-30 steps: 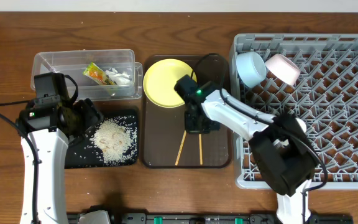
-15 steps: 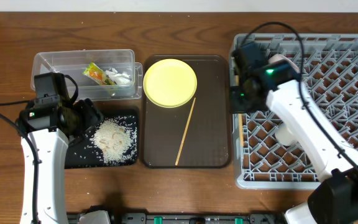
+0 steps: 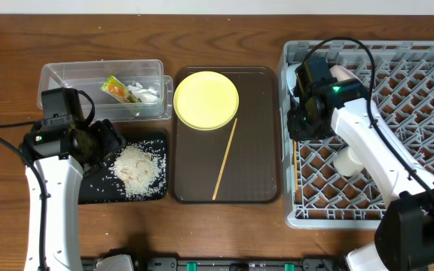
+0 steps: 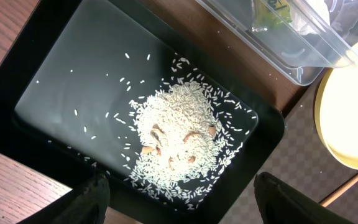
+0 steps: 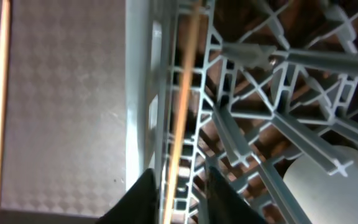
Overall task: Sort waste into correct bins and load items into the dishwasher rack
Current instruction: 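Carry the chopstick right and drop it into the dish rack, then return the right gripper to the tray and grasp the second chopstick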
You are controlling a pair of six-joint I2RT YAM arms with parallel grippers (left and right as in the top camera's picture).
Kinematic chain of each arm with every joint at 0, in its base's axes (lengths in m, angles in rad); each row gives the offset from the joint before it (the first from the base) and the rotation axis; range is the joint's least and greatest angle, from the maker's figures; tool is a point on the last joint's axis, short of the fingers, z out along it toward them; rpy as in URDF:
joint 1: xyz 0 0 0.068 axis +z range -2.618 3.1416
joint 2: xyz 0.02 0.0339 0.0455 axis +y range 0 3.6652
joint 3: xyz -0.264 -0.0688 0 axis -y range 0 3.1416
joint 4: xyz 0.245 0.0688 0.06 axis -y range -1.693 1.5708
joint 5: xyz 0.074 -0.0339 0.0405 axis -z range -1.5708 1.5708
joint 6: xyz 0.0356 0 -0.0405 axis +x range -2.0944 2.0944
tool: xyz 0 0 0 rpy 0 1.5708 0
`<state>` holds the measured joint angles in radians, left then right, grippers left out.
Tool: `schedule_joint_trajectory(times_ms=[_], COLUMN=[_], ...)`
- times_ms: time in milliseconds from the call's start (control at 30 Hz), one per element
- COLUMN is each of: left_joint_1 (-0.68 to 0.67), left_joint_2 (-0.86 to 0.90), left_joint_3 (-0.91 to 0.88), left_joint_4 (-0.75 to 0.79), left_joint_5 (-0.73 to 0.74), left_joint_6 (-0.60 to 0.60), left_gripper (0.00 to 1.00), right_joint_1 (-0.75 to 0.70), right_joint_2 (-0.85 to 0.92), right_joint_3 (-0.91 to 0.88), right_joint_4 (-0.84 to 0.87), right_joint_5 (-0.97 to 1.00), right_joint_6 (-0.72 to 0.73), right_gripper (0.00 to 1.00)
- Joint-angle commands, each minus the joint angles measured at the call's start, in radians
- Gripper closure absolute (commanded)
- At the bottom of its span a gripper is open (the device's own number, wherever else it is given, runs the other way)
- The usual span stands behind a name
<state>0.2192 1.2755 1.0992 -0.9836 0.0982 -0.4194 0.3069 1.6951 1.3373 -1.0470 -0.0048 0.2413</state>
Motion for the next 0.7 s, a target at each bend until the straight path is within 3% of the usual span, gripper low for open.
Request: schedule_joint_trajectory(times_ms=[0,133,200,267,667], left_joint_1=[0.003,0.003,0.003,0.003,0.003], left_joint_2=[-0.002,-0.002,-0.002,-0.002,-0.002], left_joint_3=[0.006,0.006,0.006,0.006,0.006], left_joint_4=[0.001,0.001,0.001,0.001,0.001], left_joint_5=[-0.002,-0.002,-0.002,-0.002,-0.002], left_joint_6=[-0.005,-0.005,-0.005,-0.005,-0.005], left_gripper=[0.23,0.23,0.23,0.23,0.23], right_joint_1=[-0.002,0.027,0.057,0.097,0.39], right_joint_2=[0.002,-0.003,-0.003,-0.002,0.184], right_joint_3=[0.028,0.1,0.117,0.117,0.114], right_joint_4=[0.018,0.072,0.129,0.189,0.24], right_joint_5=[-0.003,-0.088,-0.131,-0.152,-0.018], right_joint_6=[-0.022,-0.023,-0.023,-0.021,0.193], right_gripper=[0.62,0.57,0.45,0.4,0.4])
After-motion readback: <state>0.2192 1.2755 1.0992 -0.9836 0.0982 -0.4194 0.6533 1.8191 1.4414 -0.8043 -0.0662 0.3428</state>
